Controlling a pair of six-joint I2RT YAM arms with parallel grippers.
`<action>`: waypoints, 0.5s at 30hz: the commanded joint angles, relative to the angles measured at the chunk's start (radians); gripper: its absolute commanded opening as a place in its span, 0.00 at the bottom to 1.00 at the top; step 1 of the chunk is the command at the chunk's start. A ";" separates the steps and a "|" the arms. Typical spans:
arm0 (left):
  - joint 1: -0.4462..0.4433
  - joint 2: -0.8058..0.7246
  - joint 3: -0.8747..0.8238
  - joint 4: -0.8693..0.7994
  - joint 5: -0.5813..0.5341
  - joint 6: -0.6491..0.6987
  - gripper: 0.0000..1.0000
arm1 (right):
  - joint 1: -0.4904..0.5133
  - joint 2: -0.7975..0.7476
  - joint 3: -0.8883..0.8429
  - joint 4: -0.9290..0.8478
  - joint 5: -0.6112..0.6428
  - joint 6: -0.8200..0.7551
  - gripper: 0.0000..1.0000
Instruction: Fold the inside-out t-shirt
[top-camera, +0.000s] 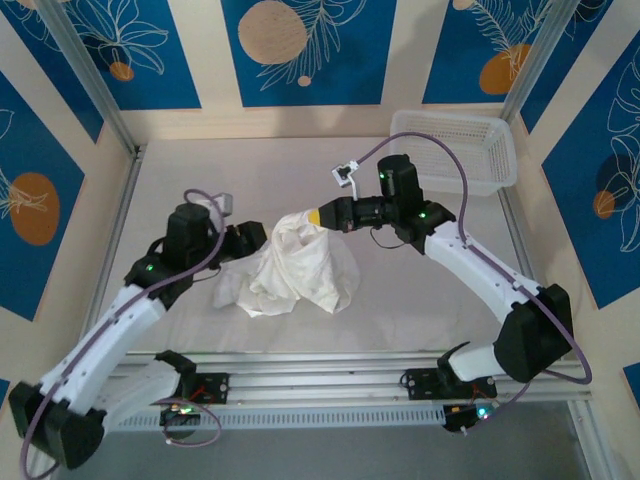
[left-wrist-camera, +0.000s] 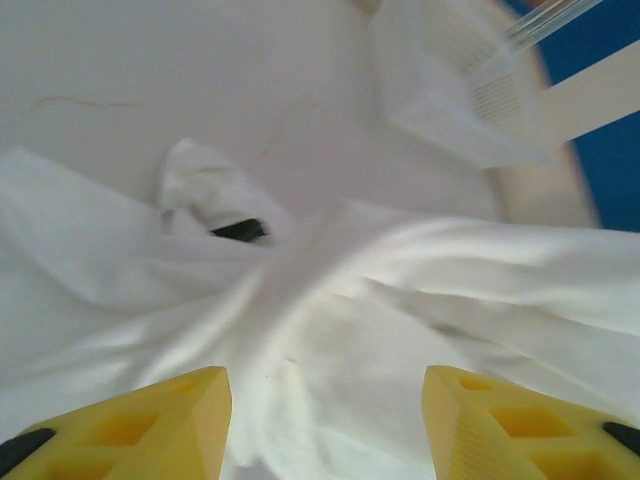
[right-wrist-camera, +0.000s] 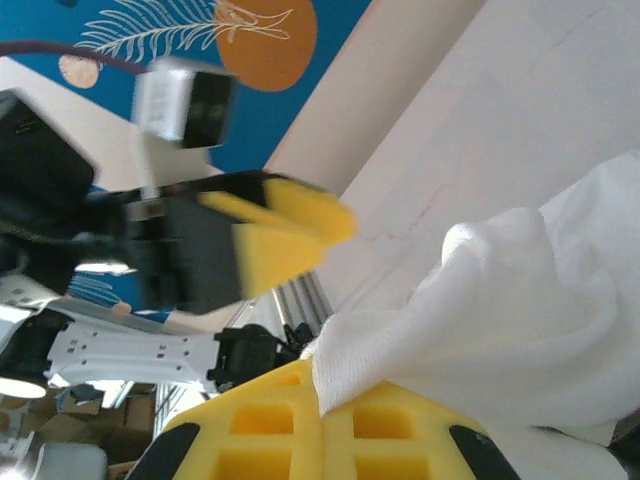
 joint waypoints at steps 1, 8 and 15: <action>-0.029 -0.043 -0.059 0.025 0.114 -0.229 0.50 | -0.006 0.021 0.000 0.015 0.046 0.012 0.00; -0.129 0.105 -0.098 0.300 0.184 -0.511 0.35 | 0.010 0.046 0.026 -0.017 0.022 0.004 0.00; -0.155 0.271 -0.047 0.310 0.114 -0.415 0.66 | 0.044 0.047 0.040 -0.016 -0.007 -0.004 0.00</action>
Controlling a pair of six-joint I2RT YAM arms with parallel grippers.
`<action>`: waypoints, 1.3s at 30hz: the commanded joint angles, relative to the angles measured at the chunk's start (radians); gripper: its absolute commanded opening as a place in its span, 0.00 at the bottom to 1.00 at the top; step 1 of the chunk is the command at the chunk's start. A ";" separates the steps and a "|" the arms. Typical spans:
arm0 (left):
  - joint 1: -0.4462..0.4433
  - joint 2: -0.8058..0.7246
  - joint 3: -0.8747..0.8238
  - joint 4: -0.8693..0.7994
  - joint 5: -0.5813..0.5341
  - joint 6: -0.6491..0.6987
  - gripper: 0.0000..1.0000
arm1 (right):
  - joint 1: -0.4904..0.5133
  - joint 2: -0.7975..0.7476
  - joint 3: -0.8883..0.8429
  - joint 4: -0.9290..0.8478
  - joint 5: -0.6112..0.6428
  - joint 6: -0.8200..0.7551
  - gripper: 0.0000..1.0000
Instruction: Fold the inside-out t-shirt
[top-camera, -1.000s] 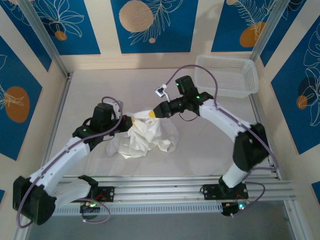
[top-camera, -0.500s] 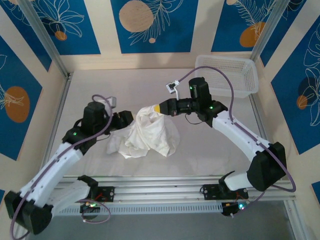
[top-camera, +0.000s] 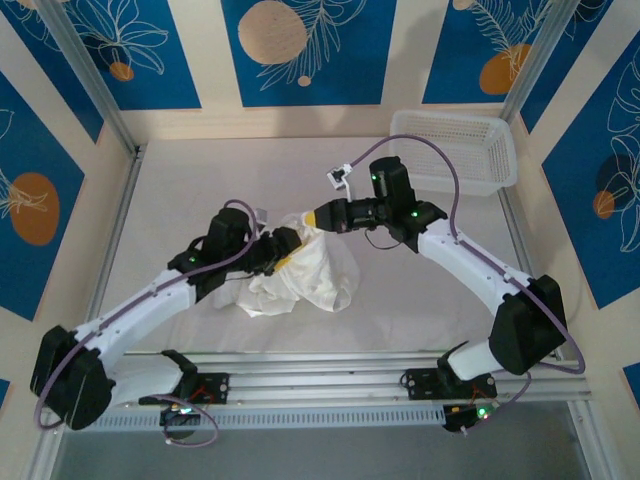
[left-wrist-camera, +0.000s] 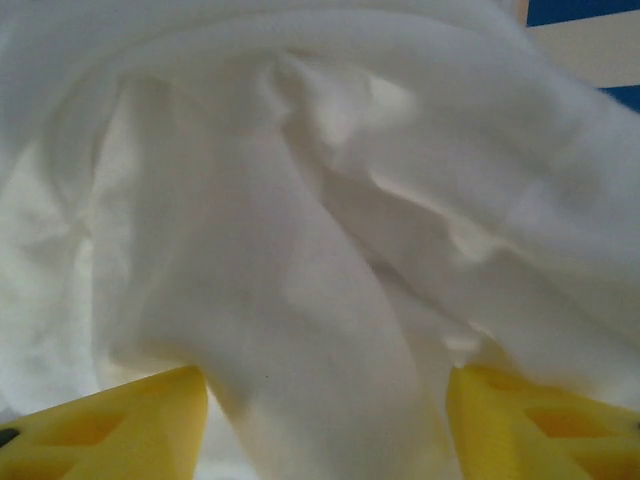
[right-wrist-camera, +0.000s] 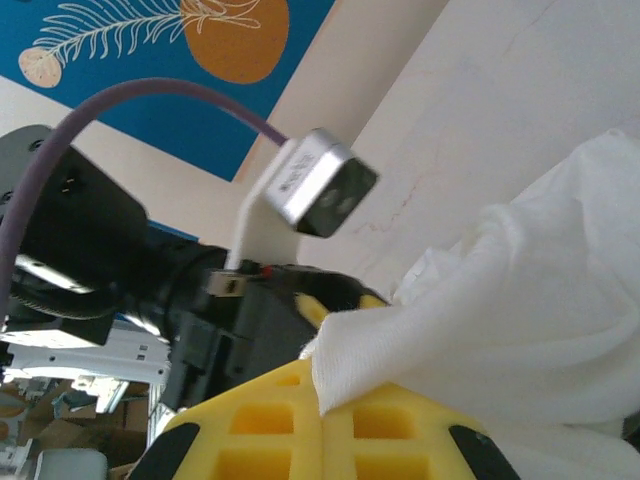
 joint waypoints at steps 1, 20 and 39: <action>-0.010 0.017 0.021 0.032 -0.055 0.013 0.65 | 0.016 0.003 0.040 -0.014 -0.030 -0.003 0.00; 0.038 -0.249 -0.078 0.001 0.044 0.524 0.00 | -0.146 -0.200 -0.422 0.185 0.080 0.152 0.36; 0.010 -0.303 -0.232 -0.045 0.003 0.584 0.00 | 0.246 0.219 0.196 -0.557 0.553 -0.414 0.48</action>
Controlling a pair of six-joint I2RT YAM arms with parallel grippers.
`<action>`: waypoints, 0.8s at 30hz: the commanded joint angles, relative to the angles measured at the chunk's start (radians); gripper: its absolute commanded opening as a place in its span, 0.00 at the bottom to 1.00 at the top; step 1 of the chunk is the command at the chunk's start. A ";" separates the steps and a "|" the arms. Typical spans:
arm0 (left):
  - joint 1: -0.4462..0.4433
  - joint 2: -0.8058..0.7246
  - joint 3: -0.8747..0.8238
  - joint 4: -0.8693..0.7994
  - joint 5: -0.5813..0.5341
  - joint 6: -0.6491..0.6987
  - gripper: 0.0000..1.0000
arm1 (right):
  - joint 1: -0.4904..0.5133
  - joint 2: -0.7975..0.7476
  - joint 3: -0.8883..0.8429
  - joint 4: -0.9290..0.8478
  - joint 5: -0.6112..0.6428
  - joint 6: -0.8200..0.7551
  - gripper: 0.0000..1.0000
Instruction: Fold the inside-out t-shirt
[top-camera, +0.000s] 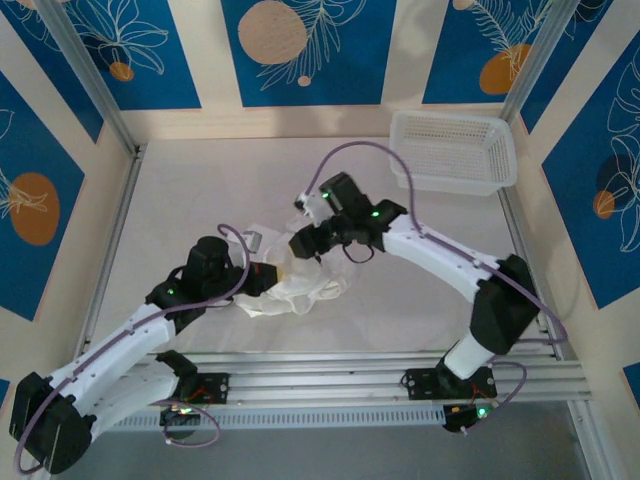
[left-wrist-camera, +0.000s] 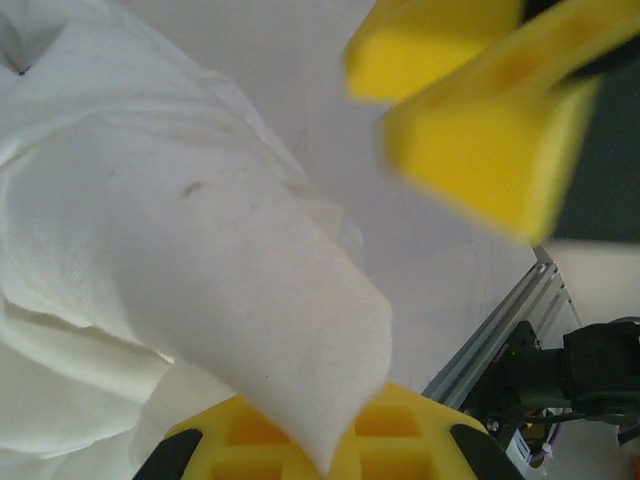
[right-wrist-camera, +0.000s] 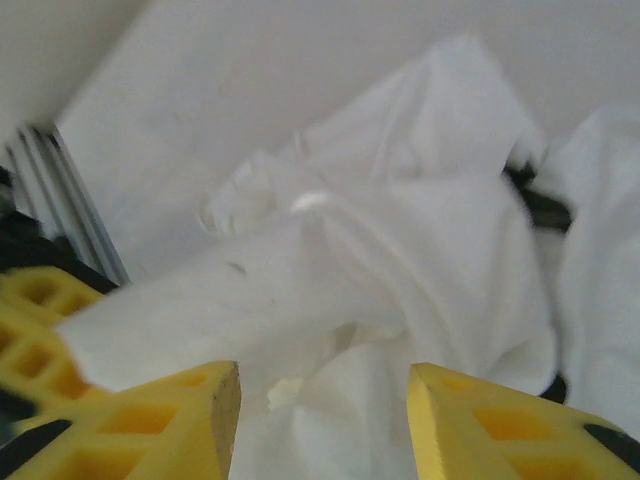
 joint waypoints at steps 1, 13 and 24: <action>-0.009 -0.013 -0.008 0.010 -0.011 0.028 0.00 | 0.033 0.056 0.032 -0.168 0.085 -0.022 0.48; -0.008 -0.006 0.004 -0.107 -0.167 0.004 0.00 | 0.067 0.092 0.099 -0.205 0.107 0.003 0.00; -0.006 0.055 -0.116 -0.032 -0.249 -0.077 0.10 | -0.128 -0.217 -0.212 0.427 -0.666 0.286 0.00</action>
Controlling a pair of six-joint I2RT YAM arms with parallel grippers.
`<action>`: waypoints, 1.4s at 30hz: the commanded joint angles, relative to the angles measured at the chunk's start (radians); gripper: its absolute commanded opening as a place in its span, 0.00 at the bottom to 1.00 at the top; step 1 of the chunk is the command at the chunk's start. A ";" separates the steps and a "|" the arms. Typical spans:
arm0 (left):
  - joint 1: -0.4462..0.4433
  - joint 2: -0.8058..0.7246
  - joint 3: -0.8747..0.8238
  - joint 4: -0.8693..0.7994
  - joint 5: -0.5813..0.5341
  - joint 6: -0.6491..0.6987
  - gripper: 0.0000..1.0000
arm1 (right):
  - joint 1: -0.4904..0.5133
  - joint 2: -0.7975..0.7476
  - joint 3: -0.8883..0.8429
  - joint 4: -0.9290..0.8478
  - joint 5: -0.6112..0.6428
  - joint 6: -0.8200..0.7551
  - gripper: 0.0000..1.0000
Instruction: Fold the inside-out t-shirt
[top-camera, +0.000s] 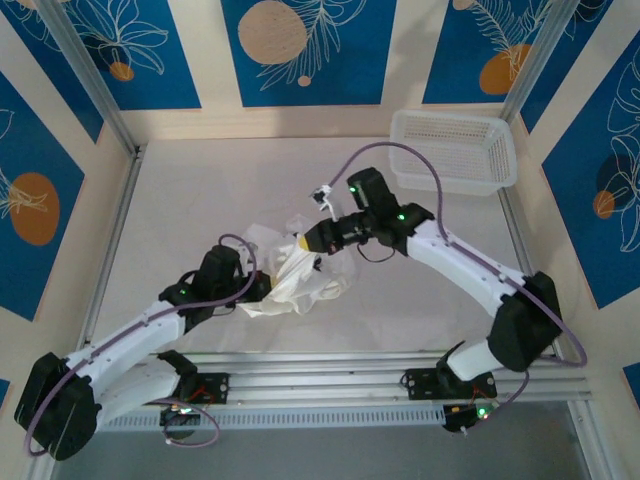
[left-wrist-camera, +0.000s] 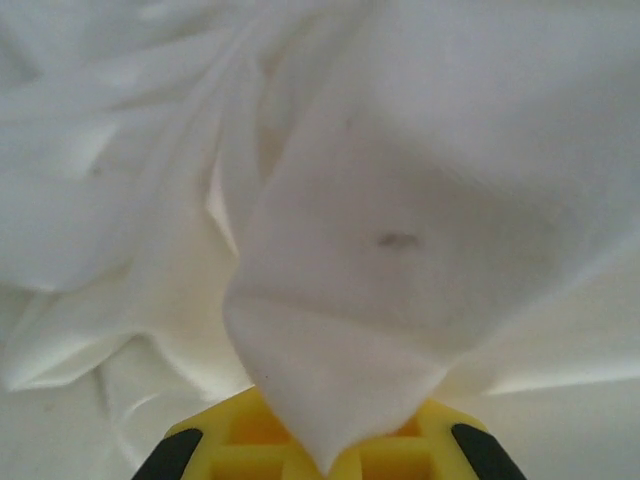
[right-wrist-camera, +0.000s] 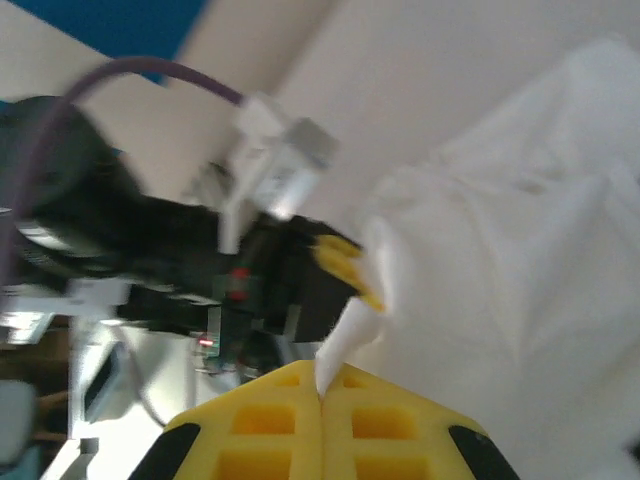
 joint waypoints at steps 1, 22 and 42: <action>-0.001 -0.055 -0.028 -0.030 -0.051 -0.007 0.20 | -0.009 -0.028 -0.054 0.228 -0.263 0.087 0.00; -0.020 0.163 0.481 -0.487 0.059 0.742 0.76 | -0.028 0.020 0.016 0.092 -0.333 -0.010 0.00; 0.086 -0.017 0.375 0.094 0.509 0.116 0.00 | -0.297 -0.076 -0.310 0.283 -0.139 0.045 0.31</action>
